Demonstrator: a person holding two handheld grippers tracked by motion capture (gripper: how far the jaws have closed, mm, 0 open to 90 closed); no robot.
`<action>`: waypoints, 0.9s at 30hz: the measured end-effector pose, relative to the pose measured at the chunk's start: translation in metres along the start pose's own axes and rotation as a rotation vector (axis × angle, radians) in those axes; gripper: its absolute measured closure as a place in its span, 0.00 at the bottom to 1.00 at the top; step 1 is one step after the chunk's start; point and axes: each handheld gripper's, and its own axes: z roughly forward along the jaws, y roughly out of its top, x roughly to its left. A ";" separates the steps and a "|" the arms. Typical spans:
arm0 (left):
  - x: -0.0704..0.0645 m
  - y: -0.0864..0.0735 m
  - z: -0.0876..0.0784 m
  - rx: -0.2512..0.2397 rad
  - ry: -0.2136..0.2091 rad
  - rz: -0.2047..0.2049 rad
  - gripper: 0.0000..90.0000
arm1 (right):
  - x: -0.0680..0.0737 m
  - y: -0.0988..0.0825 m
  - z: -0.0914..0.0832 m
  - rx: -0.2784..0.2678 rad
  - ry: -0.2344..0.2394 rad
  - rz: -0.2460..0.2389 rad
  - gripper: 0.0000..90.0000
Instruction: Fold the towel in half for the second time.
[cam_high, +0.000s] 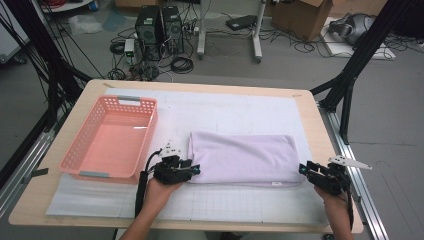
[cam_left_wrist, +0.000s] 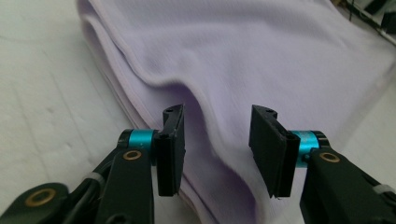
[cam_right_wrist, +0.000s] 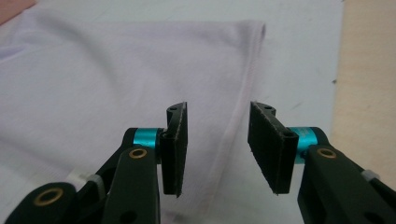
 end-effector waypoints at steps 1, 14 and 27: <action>-0.001 -0.002 0.000 -0.006 -0.004 -0.004 0.65 | 0.003 -0.002 -0.001 0.013 0.004 -0.018 0.63; 0.011 -0.005 -0.026 -0.089 -0.019 -0.054 0.97 | 0.010 -0.010 0.001 0.098 0.025 -0.005 0.94; 0.006 -0.016 -0.027 -0.024 0.002 -0.032 0.69 | 0.016 -0.019 -0.019 0.143 -0.017 -0.047 0.94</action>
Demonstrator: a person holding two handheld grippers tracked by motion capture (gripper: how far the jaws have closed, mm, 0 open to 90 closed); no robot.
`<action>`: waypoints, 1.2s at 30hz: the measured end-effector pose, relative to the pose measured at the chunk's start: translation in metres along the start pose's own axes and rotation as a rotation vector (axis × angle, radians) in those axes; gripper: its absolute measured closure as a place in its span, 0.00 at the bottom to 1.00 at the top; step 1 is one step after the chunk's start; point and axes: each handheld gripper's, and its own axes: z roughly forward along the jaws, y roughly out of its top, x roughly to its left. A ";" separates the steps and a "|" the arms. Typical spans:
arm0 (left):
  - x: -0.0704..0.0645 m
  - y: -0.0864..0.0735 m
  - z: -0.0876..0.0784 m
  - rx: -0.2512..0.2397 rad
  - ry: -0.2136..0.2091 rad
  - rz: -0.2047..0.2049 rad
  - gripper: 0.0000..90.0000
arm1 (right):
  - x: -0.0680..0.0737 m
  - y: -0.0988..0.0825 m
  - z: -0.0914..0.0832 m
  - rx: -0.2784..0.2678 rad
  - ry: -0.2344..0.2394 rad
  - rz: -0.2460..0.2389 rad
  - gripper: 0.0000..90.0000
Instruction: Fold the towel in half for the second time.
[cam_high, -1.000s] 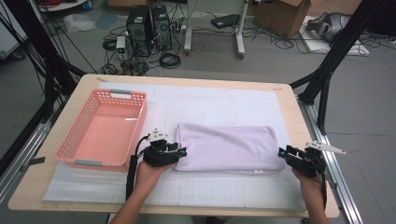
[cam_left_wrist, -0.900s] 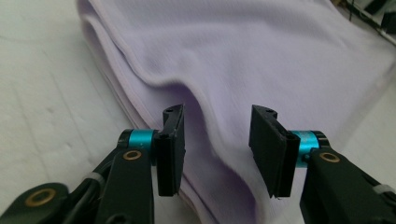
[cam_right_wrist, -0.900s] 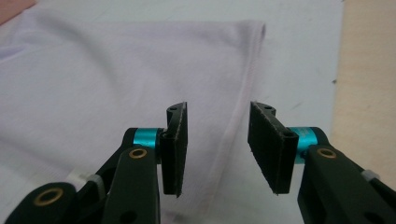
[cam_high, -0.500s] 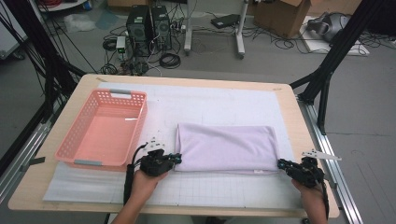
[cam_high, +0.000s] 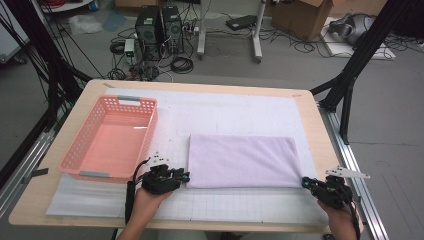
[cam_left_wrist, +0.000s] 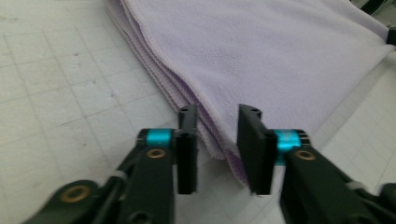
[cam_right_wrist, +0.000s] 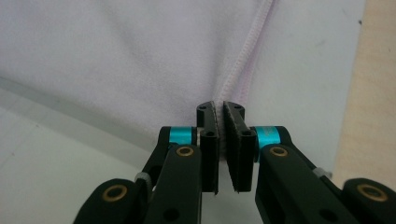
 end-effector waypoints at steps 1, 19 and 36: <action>-0.001 0.001 0.000 -0.006 0.004 0.001 0.65 | -0.001 -0.002 -0.001 0.002 0.017 0.019 0.93; 0.005 0.009 0.008 -0.046 0.130 0.023 0.98 | 0.000 0.002 0.002 -0.084 0.002 0.040 0.68; -0.003 0.001 0.008 0.022 -0.019 -0.013 0.59 | 0.004 -0.001 0.005 -0.003 -0.081 -0.019 0.76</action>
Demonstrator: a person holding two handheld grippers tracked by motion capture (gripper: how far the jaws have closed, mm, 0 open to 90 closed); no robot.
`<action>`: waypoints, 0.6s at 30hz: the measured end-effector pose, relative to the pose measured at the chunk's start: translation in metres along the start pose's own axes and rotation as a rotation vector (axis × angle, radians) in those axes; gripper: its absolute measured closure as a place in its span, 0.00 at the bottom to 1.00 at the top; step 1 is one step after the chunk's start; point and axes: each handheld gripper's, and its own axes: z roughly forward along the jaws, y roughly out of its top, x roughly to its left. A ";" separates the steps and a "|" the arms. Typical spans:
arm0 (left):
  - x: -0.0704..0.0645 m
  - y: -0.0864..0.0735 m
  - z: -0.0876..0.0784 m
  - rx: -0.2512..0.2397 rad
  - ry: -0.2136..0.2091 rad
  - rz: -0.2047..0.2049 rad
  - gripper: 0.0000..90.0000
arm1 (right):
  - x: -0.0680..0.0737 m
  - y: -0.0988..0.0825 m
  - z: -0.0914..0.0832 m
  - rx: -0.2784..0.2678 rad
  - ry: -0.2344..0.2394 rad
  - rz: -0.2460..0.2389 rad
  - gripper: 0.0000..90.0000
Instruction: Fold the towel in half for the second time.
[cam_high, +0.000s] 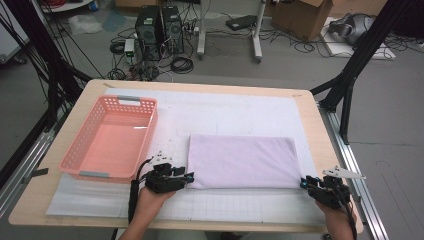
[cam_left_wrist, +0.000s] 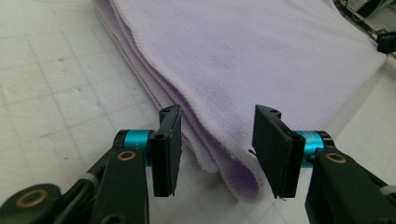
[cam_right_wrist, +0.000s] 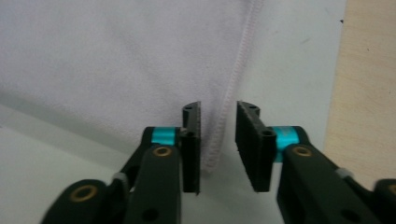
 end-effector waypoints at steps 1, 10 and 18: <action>-0.001 0.000 0.002 0.008 -0.001 0.003 0.61 | -0.002 -0.001 -0.002 -0.010 0.009 0.011 0.74; 0.000 -0.001 -0.001 0.018 0.076 0.037 0.95 | -0.003 -0.003 -0.001 -0.042 0.069 0.036 0.71; 0.001 -0.001 -0.003 0.006 0.072 0.045 0.93 | 0.002 -0.007 -0.001 0.049 0.091 -0.003 0.93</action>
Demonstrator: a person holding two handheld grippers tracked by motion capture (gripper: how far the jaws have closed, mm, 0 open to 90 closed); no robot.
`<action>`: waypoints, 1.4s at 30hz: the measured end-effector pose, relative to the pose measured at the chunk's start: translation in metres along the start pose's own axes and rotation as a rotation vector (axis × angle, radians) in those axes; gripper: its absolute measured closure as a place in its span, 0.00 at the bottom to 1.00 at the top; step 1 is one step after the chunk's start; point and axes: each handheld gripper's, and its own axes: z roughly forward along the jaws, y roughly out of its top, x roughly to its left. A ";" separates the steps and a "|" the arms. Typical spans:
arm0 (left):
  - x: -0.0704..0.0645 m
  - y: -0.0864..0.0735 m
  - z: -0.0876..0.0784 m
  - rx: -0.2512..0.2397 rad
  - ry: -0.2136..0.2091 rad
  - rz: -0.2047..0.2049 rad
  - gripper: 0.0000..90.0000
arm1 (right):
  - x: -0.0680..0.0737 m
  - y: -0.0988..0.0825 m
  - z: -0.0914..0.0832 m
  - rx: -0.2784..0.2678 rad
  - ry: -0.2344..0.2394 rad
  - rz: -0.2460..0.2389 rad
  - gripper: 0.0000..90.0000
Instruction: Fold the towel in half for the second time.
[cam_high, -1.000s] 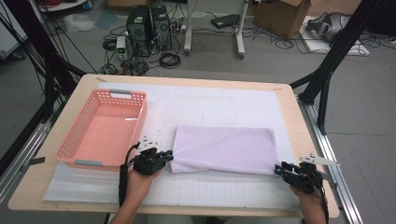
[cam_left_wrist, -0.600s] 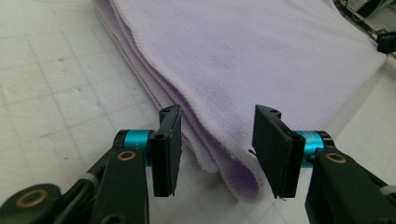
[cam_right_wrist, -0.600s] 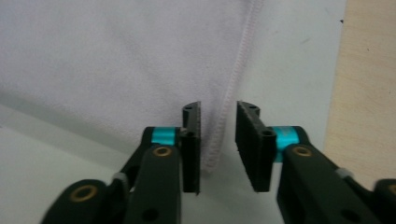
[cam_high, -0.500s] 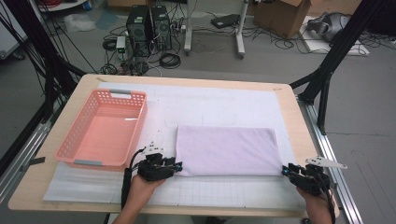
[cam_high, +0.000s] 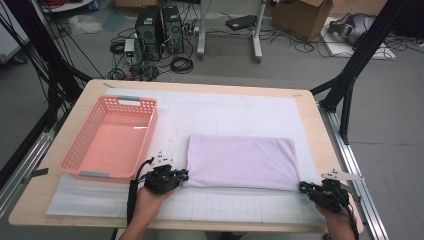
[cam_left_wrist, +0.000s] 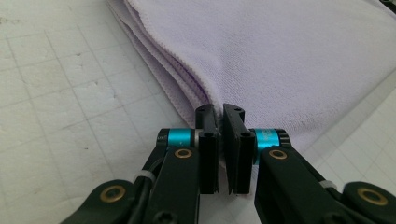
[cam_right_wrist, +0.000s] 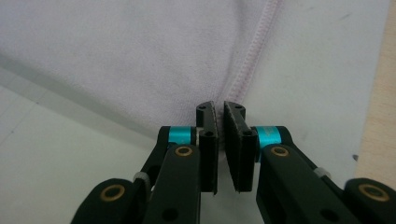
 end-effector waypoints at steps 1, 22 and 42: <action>0.001 0.000 -0.001 -0.008 -0.001 0.004 0.91 | 0.000 -0.001 -0.002 -0.004 -0.004 -0.002 0.88; -0.006 0.013 -0.013 -0.289 0.001 0.105 0.23 | 0.008 0.005 -0.026 -0.316 -0.028 -0.088 0.28; -0.006 0.012 -0.012 -0.275 -0.019 0.108 0.24 | 0.006 0.007 -0.021 -0.299 -0.023 -0.078 0.22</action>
